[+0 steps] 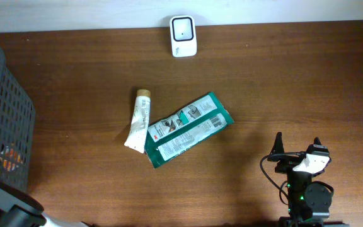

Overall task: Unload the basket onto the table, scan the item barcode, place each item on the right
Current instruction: 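Reach into the basket and grasp the small orange packet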

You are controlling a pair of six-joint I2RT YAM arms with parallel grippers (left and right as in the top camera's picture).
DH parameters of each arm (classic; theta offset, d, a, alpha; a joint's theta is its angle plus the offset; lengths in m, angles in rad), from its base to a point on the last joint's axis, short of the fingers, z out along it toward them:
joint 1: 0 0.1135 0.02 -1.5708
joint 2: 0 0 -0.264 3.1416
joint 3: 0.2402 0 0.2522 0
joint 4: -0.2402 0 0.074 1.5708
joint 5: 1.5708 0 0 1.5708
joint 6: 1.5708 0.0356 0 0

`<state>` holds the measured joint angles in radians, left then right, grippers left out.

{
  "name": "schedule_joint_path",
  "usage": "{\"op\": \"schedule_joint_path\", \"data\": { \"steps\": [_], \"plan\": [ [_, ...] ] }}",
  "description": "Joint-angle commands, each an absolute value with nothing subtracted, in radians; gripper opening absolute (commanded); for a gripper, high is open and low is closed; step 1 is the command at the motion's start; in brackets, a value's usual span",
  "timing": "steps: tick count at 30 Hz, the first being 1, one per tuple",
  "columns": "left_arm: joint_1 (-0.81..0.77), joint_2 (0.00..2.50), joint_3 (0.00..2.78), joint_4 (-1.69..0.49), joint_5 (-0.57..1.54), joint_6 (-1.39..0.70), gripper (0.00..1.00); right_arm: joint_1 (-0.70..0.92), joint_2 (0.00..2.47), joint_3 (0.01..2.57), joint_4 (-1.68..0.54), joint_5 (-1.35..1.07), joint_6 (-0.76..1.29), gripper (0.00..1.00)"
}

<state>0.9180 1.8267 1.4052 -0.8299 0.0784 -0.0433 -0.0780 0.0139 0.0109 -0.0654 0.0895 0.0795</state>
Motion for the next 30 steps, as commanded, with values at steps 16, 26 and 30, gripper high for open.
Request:
{"op": "schedule_joint_path", "data": {
  "steps": [16,26,30],
  "plan": [
    [0.926,2.038,1.393,-0.816,0.027,-0.003,0.18,-0.085,0.006,0.006,-0.072,0.105,0.082,0.98],
    [0.926,1.957,1.405,-0.828,0.06,-0.004,0.0,-0.085,0.006,0.006,-0.072,0.105,0.082,0.98],
    [0.926,1.792,1.46,-0.838,0.096,-0.004,0.0,-0.085,0.006,0.006,-0.072,0.105,0.082,0.98]
  ]
}}
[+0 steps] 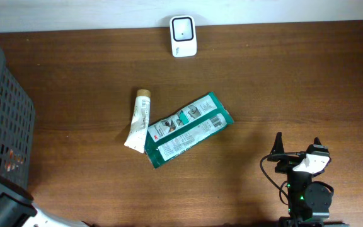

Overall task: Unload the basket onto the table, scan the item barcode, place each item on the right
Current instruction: 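Reach into the basket and grasp the small orange packet, then carry the orange packet out and set it left of the tube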

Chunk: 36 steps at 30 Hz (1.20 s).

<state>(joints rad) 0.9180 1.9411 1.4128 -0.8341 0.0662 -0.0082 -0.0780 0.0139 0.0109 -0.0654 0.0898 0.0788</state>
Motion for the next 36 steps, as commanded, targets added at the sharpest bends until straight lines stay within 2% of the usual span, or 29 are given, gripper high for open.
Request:
{"op": "schedule_joint_path", "data": {
  "steps": [1,9,16,26,36],
  "plan": [
    [0.926,1.744,1.474,-0.837,0.112,-0.005,0.0,-0.085,0.006,0.006,-0.072,0.105,0.082,0.98],
    [0.902,1.45,1.548,-0.812,0.174,-0.015,0.0,-0.085,0.006,0.006,-0.072,0.105,0.082,0.98],
    [0.698,1.29,1.548,-0.807,0.195,-0.015,0.0,-0.085,0.006,0.006,-0.072,0.105,0.082,0.98],
    [0.382,1.338,1.548,-0.854,0.184,-0.017,0.0,-0.085,0.006,0.006,-0.072,0.105,0.082,0.98],
    [0.183,1.539,1.547,-0.857,0.134,-0.038,0.0,-0.085,0.006,0.006,-0.072,0.105,0.082,0.99]
  ]
}}
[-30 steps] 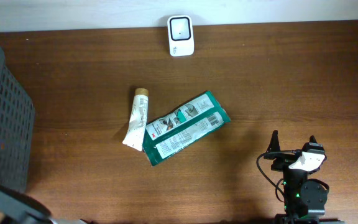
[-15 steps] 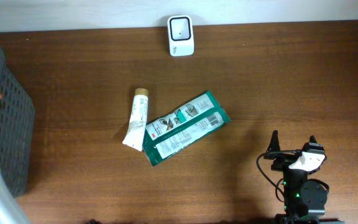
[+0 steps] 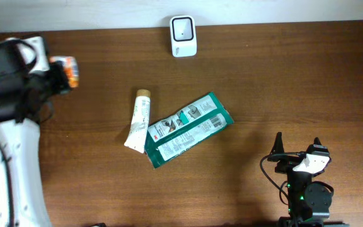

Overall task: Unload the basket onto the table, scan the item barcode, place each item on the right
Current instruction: 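Carry the orange packet out and set it left of the tube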

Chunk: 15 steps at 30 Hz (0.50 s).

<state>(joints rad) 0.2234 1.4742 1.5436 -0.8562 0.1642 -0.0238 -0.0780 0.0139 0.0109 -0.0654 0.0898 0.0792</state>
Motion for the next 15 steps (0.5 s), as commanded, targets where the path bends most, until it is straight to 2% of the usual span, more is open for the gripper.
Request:
{"op": "schedule_joint_path", "data": {
  "steps": [1,15],
  "plan": [
    [0.177,1.557,1.547,-0.857,0.134,-0.038,0.0,-0.085,0.006,0.006,-0.072,0.105,0.082,0.98],
    [0.149,1.662,1.547,-0.873,0.134,-0.037,0.0,-0.085,0.006,0.006,-0.072,0.105,0.082,0.98]
  ]
}}
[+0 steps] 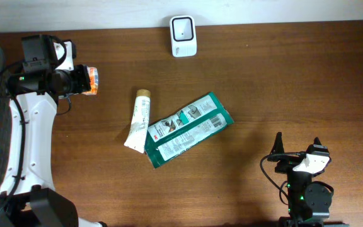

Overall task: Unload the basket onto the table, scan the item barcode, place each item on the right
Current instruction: 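Carry the orange packet out and set it left of the tube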

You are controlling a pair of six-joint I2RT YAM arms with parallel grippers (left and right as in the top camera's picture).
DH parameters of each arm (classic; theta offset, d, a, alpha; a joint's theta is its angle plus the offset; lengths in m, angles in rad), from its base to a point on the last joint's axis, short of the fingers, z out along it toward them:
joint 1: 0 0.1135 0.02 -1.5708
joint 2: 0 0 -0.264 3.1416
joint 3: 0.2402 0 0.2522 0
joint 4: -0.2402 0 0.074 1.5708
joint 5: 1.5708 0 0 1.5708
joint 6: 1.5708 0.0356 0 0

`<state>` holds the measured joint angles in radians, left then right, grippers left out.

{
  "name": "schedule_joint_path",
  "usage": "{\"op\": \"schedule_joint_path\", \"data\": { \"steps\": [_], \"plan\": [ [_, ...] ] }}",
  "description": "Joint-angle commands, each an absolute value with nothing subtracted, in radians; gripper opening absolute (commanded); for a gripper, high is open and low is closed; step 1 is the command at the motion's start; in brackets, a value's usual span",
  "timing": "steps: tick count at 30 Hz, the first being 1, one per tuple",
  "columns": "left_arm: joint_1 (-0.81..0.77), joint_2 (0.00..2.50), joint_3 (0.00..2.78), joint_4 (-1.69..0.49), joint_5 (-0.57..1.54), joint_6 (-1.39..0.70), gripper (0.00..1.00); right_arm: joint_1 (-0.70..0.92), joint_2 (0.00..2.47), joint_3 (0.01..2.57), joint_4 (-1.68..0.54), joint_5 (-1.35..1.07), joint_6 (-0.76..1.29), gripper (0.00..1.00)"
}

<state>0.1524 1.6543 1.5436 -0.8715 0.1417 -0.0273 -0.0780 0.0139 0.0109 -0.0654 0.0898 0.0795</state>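
Observation:
The white barcode scanner (183,36) stands at the table's far edge. My left gripper (82,80) is at the left, well short of the scanner, shut on a small orange and white item (91,80) that sticks out of its tip. Its barcode cannot be made out. A white tube (138,118) and a green packet (188,129) lie touching in the middle of the table, the packet's barcode face up. My right gripper (297,144) rests at the front right, open and holding nothing.
A dark mesh basket stands at the left edge, mostly hidden under the left arm (30,145). Bare brown wood lies between the held item and the scanner.
My left gripper has moved a little to the right and toward the table's middle with the orange item in it. The right arm, tube and packet have not moved.
At first the left arm reached down into the basket at the left, its gripper hidden. Later it stood outside the basket with an orange item in its gripper. Now it holds that item further right, nearer the scanner. The right arm stayed still throughout.

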Motion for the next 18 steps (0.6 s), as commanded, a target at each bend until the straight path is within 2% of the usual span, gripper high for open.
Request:
{"op": "schedule_joint_path", "data": {
  "steps": [1,11,18],
  "plan": [
    [0.149,1.662,1.547,-0.875,0.134,-0.037,0.0,-0.085,0.006,0.006,-0.072,0.105,0.082,0.98],
    [0.093,1.739,1.449,-0.851,0.161,-0.038,0.03,-0.085,0.006,0.006,-0.072,0.105,0.082,0.98],
    [0.03,1.907,1.438,-0.827,0.161,-0.054,0.02,-0.085,0.006,0.006,-0.072,0.105,0.082,0.98]
  ]
}}
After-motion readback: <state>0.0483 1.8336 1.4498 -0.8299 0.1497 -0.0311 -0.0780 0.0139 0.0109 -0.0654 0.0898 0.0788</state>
